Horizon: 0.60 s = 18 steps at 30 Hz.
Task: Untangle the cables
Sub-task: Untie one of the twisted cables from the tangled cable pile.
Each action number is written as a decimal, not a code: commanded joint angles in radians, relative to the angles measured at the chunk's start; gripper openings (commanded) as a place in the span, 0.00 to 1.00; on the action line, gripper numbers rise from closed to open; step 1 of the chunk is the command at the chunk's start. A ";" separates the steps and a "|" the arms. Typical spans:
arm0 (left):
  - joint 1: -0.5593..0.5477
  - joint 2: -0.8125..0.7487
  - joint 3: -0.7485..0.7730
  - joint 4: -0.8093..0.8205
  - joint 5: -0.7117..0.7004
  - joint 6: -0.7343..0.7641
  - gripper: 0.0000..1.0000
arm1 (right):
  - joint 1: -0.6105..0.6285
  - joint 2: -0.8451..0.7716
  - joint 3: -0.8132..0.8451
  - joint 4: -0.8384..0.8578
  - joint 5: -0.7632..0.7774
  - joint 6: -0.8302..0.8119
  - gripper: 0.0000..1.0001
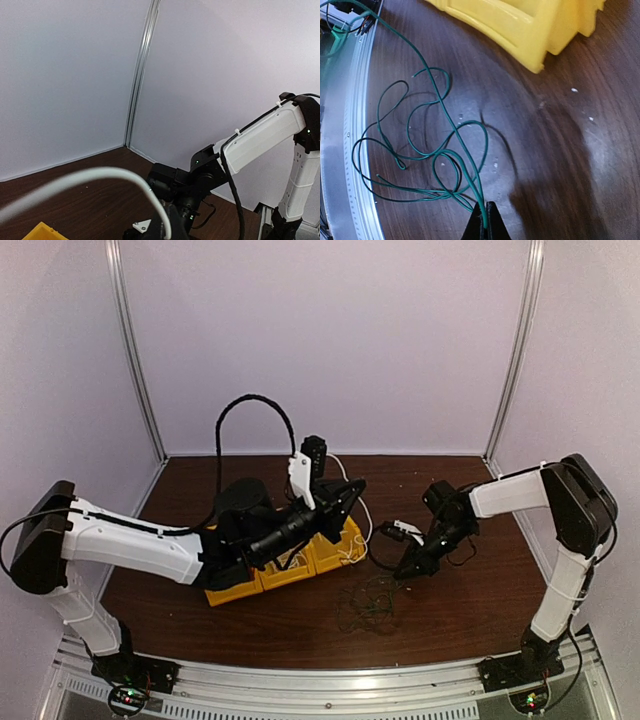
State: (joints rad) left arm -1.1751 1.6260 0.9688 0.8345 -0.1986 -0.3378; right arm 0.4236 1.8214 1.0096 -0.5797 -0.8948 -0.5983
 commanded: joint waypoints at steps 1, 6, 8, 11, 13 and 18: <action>0.002 -0.110 0.044 -0.069 -0.027 0.096 0.00 | -0.036 -0.030 0.002 0.027 0.093 0.035 0.00; 0.002 -0.258 0.148 -0.254 -0.108 0.273 0.00 | -0.067 -0.045 -0.005 0.056 0.200 0.070 0.00; 0.002 -0.321 0.192 -0.326 -0.182 0.324 0.00 | -0.079 -0.052 -0.008 0.067 0.236 0.082 0.00; 0.002 -0.421 0.213 -0.362 -0.290 0.409 0.00 | -0.096 -0.060 -0.013 0.078 0.283 0.092 0.00; 0.002 -0.478 0.231 -0.391 -0.339 0.444 0.00 | -0.102 -0.059 -0.015 0.084 0.308 0.095 0.00; 0.002 -0.567 0.279 -0.482 -0.391 0.474 0.00 | -0.108 -0.053 -0.012 0.084 0.331 0.101 0.00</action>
State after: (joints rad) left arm -1.1751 1.0946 1.2118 0.4534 -0.4961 0.0608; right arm 0.3218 1.7866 1.0069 -0.5102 -0.6258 -0.5152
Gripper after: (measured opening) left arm 0.008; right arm 0.006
